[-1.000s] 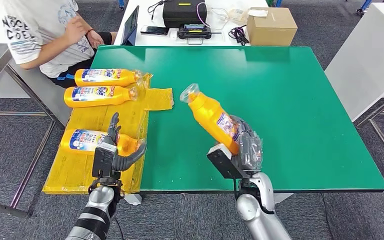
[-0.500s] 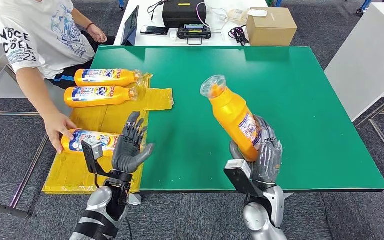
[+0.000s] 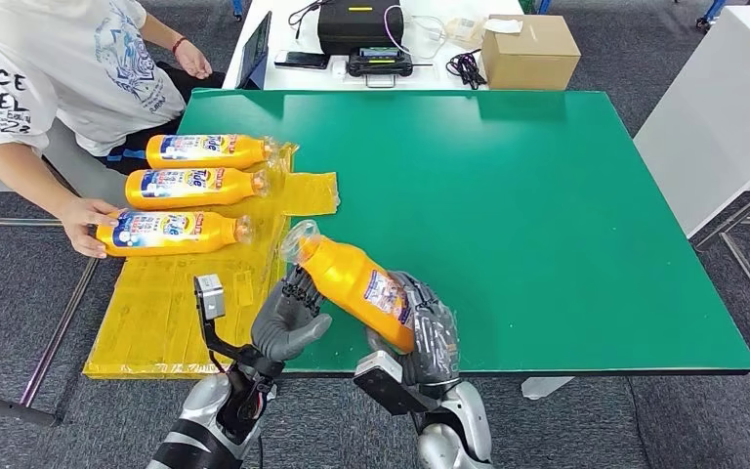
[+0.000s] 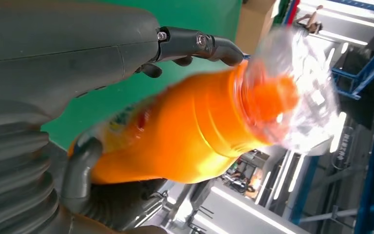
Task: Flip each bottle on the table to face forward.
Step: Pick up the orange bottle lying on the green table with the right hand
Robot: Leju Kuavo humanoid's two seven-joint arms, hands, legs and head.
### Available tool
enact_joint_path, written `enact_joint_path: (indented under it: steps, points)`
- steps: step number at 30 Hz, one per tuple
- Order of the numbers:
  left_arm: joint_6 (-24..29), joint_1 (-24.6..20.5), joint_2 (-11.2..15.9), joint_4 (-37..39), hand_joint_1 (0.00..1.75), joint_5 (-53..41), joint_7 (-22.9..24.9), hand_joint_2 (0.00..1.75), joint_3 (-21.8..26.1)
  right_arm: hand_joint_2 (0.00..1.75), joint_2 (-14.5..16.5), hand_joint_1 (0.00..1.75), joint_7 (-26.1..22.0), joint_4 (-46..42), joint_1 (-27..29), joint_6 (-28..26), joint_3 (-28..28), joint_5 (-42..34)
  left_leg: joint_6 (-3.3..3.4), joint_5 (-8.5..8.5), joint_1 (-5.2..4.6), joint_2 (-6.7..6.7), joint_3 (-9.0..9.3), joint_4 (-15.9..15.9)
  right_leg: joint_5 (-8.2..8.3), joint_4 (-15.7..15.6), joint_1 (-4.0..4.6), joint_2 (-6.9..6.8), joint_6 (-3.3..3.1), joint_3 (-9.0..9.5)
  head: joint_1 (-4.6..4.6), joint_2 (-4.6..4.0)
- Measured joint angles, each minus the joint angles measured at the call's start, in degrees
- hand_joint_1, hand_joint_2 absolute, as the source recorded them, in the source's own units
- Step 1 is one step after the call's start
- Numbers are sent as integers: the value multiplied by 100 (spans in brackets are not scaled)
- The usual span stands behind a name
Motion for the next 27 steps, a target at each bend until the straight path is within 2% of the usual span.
enact_joint_path:
  steps: [5, 19, 22, 27]
  points:
    - [-88, -49, 108, 280, 0, -65, 42, 175, -198, 175, 143, 175, 30, 648, -212, -64, 418, 37, 0, 1, -1, 1, 0, 0, 0, 0, -1, 0, 0, -1, 2, 0]
    - [115, -177, 198, 557, 0, -398, 87, 175, -322, 175, 149, 175, 132, 1050, -402, -197, 616, 74, 0, 1, -1, 1, 0, 0, 0, 0, -1, 1, 0, -1, 1, 0]
    - [314, -192, 190, 610, 0, -541, -19, 175, -332, 175, 175, 175, 173, 1139, -471, -71, 718, 74, 0, 1, -1, 2, 0, 0, 0, 0, -1, 1, 0, -2, 1, 0]
    - [961, -244, 151, 588, 0, -1077, -365, 175, -310, 175, 212, 175, 259, 1302, -625, 428, 983, -7, 0, 1, -1, 3, 0, 0, 0, 0, -1, 1, 0, -3, 1, 0]
